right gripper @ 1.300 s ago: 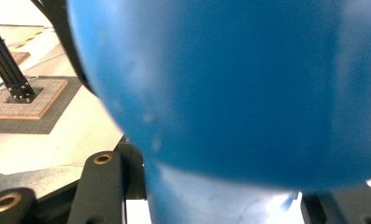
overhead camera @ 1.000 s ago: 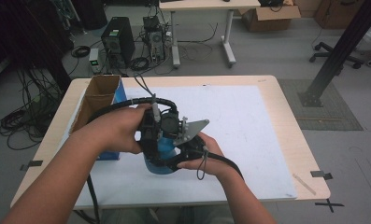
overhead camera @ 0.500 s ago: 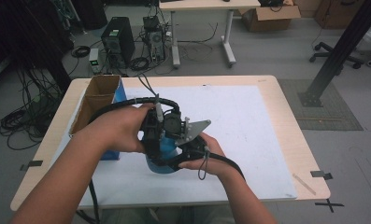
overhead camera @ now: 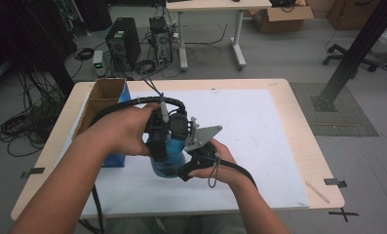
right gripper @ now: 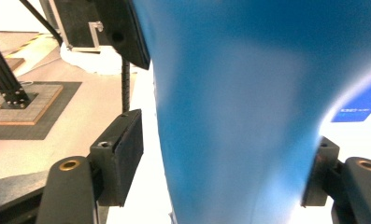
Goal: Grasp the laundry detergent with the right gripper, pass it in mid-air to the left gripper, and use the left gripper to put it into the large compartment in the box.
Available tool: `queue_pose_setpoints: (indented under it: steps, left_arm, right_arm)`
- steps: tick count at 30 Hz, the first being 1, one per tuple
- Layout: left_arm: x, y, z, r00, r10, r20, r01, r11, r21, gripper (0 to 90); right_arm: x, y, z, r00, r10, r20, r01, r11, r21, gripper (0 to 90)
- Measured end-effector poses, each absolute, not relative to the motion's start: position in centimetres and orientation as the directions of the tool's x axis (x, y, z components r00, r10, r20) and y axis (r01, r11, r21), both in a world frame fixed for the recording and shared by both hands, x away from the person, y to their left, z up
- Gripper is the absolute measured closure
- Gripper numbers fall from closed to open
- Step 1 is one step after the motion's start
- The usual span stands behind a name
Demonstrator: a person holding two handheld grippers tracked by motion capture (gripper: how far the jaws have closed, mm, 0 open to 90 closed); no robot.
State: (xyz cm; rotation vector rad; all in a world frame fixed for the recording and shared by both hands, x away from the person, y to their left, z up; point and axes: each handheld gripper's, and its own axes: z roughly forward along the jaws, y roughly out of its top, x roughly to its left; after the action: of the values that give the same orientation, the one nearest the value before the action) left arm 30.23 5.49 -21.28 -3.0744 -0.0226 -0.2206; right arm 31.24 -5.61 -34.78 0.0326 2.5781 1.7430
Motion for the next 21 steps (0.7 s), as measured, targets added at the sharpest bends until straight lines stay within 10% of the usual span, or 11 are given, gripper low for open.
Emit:
queue_pose_setpoints:
  steps: [21]
  left_arm:
    - [30.48,5.69,-21.18,0.991,0.003,0.137,0.011,-0.998,-0.058,38.3]
  right_arm:
    - [31.7,-6.55,-34.79,-0.995,0.096,0.001,0.034,0.344,0.938,10.7]
